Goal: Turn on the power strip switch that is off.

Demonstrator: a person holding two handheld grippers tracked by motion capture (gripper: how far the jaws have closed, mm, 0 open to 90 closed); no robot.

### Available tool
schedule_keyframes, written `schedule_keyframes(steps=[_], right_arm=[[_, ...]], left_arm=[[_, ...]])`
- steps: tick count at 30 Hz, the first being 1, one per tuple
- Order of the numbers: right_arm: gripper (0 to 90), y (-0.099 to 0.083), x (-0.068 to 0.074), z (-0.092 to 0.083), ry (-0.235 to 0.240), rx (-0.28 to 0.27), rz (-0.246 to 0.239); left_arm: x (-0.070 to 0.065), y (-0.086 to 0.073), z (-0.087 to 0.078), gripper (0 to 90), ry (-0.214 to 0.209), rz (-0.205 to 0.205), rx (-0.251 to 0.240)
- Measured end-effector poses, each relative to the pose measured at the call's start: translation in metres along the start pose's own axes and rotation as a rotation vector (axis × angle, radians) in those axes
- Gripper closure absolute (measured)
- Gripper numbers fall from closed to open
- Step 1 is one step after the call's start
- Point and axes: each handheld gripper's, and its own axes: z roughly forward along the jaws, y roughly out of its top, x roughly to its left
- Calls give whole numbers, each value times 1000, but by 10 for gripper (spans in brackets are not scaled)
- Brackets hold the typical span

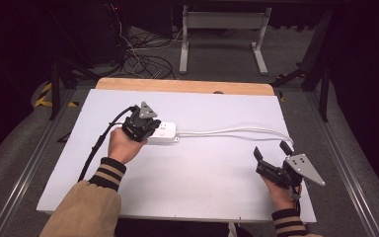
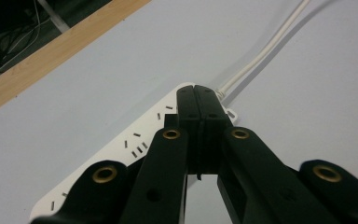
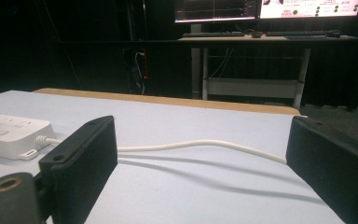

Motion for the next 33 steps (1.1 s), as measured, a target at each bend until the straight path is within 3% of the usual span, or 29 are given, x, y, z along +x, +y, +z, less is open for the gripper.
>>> schedule_keyframes(steps=[14, 24, 33], right_arm=[[90, 0, 1, -1, 7, -5, -1], [90, 0, 2, -1, 9, 3, -1], [90, 0, 3, -1, 13, 12, -2]], left_arm=[[1, -3, 22, 900, 10, -5, 69], [8, -6, 40, 900, 2, -21, 126], [4, -10, 58, 900, -16, -29, 165]])
